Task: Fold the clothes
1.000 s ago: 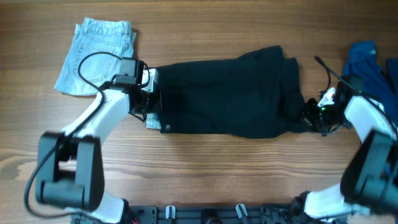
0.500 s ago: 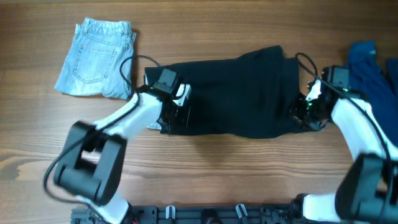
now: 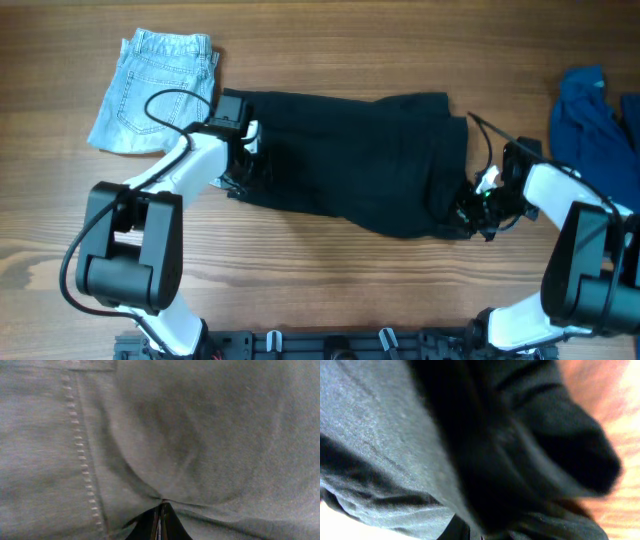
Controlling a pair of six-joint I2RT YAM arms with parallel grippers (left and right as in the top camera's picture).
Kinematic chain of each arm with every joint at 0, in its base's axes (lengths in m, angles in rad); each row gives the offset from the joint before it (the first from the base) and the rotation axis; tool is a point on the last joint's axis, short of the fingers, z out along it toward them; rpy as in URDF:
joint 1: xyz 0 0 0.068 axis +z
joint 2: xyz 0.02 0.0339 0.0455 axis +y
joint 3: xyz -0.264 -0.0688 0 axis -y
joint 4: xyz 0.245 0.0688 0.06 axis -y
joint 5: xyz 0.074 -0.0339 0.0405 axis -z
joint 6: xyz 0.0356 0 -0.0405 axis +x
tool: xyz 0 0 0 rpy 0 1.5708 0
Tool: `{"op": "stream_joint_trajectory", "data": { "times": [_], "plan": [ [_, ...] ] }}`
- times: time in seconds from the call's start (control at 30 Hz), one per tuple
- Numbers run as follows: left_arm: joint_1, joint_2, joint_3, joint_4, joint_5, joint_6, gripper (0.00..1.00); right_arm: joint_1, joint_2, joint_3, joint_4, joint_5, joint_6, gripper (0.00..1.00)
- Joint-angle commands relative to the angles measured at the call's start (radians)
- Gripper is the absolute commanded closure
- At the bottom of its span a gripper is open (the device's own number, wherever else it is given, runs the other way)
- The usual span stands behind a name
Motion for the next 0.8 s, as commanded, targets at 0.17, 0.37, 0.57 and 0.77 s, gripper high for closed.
{"op": "stream_joint_trajectory", "data": {
  "times": [0.17,0.37,0.57,0.77],
  "plan": [
    [0.018,0.043,-0.027,-0.003,-0.091,-0.005,0.92,-0.002,-0.329,0.044,0.338,0.020,-0.086,0.52],
    [0.018,0.019,-0.027,0.043,0.021,-0.005,0.84,-0.002,-0.179,0.044,0.628,0.124,-0.010,0.47],
    [0.018,-0.105,-0.027,0.061,0.052,-0.005,0.76,-0.002,0.058,0.044,0.906,0.032,0.015,0.44],
    [0.037,-0.243,-0.027,0.146,-0.023,0.002,0.44,-0.002,0.069,0.044,0.893,-0.036,0.012,0.74]
  ]
}}
